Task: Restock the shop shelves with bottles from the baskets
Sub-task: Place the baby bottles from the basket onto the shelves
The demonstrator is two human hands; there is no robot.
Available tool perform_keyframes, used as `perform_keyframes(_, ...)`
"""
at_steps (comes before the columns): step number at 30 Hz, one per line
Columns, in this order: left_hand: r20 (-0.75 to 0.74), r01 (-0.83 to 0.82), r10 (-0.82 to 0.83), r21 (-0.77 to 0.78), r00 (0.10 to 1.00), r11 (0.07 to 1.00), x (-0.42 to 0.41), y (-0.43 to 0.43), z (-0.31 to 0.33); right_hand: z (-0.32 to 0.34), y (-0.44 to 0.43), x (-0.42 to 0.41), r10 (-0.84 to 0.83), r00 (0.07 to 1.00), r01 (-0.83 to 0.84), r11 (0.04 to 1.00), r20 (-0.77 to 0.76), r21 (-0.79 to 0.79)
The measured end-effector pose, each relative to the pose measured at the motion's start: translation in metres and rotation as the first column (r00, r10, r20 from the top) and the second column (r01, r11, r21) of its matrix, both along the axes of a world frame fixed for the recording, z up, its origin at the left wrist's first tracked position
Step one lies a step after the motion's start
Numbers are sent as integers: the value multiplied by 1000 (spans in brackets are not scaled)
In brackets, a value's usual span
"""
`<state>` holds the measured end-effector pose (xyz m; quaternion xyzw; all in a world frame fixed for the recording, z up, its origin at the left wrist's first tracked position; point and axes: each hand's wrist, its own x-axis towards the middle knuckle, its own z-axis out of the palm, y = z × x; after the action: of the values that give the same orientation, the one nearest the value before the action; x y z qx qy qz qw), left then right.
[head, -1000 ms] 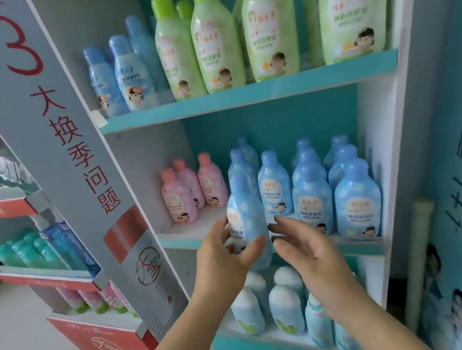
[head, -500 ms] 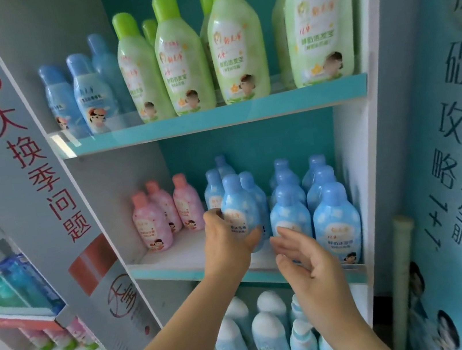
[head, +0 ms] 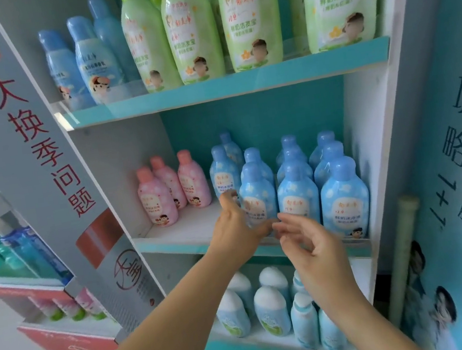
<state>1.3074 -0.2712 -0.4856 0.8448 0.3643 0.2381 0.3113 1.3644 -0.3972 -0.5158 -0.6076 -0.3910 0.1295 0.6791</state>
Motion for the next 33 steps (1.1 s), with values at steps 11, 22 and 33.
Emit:
perform_keyframes(11, 130, -182, 169, 92, 977, 979, -126, 11, -51, -46, 23, -41, 176, 977, -120, 922, 122, -369)
perform_keyframes(22, -551, 3, -32, -53, 834, 999, -246, 44, -157, -146, 50, -91, 575, 789, -169, 542, 216, -823)
perform_keyframes(33, -669, -58, -137, -261, 730, 963, -299, 75, -254, -256, 88, -120, 702, 711, -117, 182, 46, -976)
